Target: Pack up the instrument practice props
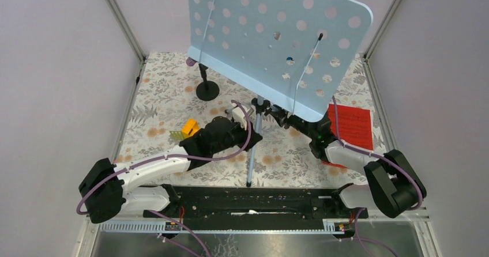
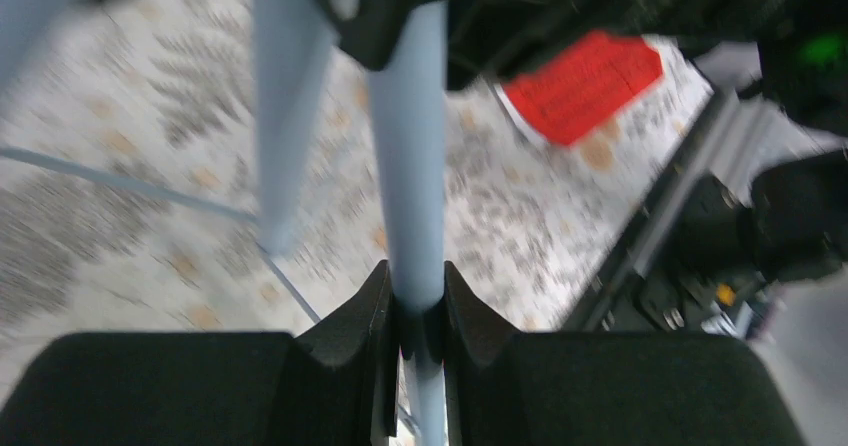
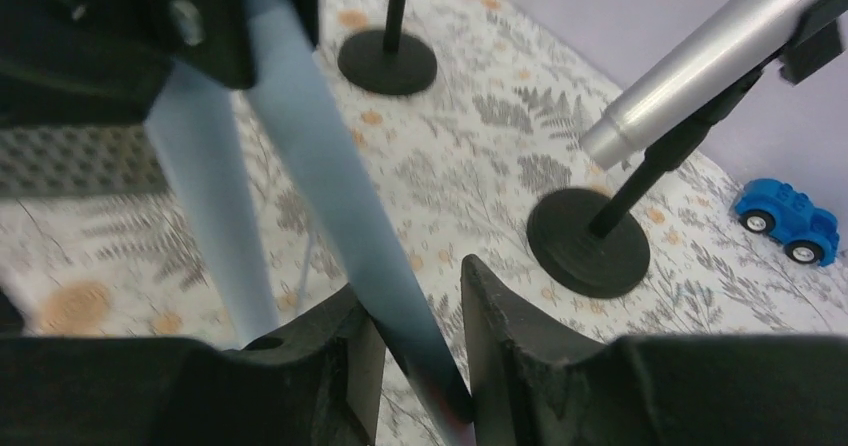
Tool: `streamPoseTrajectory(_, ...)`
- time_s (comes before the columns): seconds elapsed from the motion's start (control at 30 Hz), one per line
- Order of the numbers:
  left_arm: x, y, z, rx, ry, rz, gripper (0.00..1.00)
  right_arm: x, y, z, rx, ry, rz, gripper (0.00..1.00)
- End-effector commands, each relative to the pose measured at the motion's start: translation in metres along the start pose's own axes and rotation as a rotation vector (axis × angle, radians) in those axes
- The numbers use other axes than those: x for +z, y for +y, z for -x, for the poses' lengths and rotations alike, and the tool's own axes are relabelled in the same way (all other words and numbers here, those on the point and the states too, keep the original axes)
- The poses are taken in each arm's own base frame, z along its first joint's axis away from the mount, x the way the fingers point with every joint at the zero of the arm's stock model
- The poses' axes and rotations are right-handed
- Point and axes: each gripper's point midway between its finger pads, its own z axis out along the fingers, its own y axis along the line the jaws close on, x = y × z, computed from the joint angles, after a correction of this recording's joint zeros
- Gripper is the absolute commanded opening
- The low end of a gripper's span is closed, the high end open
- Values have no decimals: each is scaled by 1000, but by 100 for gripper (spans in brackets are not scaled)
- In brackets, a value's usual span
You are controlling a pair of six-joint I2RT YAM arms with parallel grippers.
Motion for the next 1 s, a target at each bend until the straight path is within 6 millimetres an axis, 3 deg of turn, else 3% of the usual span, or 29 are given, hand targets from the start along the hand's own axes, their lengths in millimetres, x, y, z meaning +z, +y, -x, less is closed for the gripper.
streamPoseTrajectory(0.0,-6,-2,101,116,-268,65,0,-12,-18,122,85,-356,-58,0)
streamPoseTrajectory(0.17,-12,-14,124,131,-283,58,0,-16,-19,146,104,-391,-45,0)
streamPoseTrajectory(0.27,-11,-10,119,139,-277,71,0,-17,-15,143,110,-383,-31,0)
streamPoseTrajectory(0.6,9,9,63,218,-203,115,0,-36,11,90,179,-376,-10,0)
streamPoseTrajectory(0.77,3,9,28,215,-204,109,0,-46,40,69,164,-350,85,0)
streamPoseTrajectory(0.87,-2,15,4,182,-202,111,0,-51,48,60,158,-323,99,0)
streamPoseTrajectory(0.97,-1,21,-8,171,-178,130,0,-53,45,52,132,-274,77,10)
